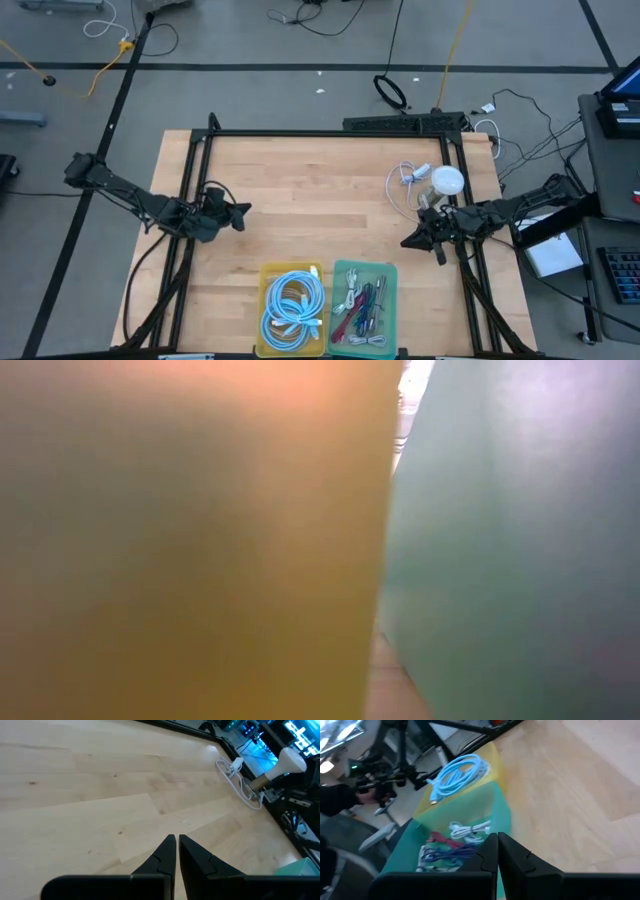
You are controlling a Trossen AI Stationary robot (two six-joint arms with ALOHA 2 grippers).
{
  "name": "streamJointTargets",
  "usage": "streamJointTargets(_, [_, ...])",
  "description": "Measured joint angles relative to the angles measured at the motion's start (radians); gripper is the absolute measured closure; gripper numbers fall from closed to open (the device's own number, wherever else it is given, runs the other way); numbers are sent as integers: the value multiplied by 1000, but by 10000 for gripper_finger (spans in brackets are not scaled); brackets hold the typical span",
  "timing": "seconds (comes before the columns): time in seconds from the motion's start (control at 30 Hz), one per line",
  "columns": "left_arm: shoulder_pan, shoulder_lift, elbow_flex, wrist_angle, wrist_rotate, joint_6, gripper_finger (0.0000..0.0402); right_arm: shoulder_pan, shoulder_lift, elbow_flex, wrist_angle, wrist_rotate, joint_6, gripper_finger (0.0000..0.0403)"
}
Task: Pick & Place USB Port
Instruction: Adjust the bins
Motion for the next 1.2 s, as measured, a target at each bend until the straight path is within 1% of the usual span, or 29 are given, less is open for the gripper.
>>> streamJointTargets(0.1, [0, 0, 0, 0, 0, 5, 389, 3, 2, -5, 49, -44, -14, 403])
streamJointTargets(0.17, [0, 0, 0, 0, 0, 5, 397, 18, 11, -4, 65, -45, -29, 403])
streamJointTargets(0.3, [0, 0, 0, 0, -6, 6, 390, 55, 39, 2, 74, -44, -26, 403])
streamJointTargets(0.37, [0, 0, 0, 0, -5, 6, 389, 81, 68, 2, 74, -44, -16, 403])
streamJointTargets(0.5, [0, 0, 0, 0, -3, 9, 398, 144, 140, 6, 84, -43, 18, 403])
streamJointTargets(0.63, [0, 0, 0, 0, 2, 9, 391, 219, 234, 53, 75, -13, 34, 403])
streamJointTargets(0.77, [0, 0, 0, -1, 2, 9, 389, 288, 338, 160, 2, 41, 0, 403])
streamJointTargets(0.9, [0, 0, 0, -1, 2, 8, 398, 340, 443, 274, -129, 59, 3, 403])
streamJointTargets(0.97, [0, 0, 0, -1, 1, 8, 396, 367, 498, 323, -203, 59, 19, 403])
streamJointTargets(1.1, [0, 0, 0, -1, -3, 8, 389, 416, 618, 376, -325, 60, 78, 403])
streamJointTargets(1.2, [0, 0, 0, -2, -3, 8, 393, 447, 702, 381, -313, 61, 111, 403])
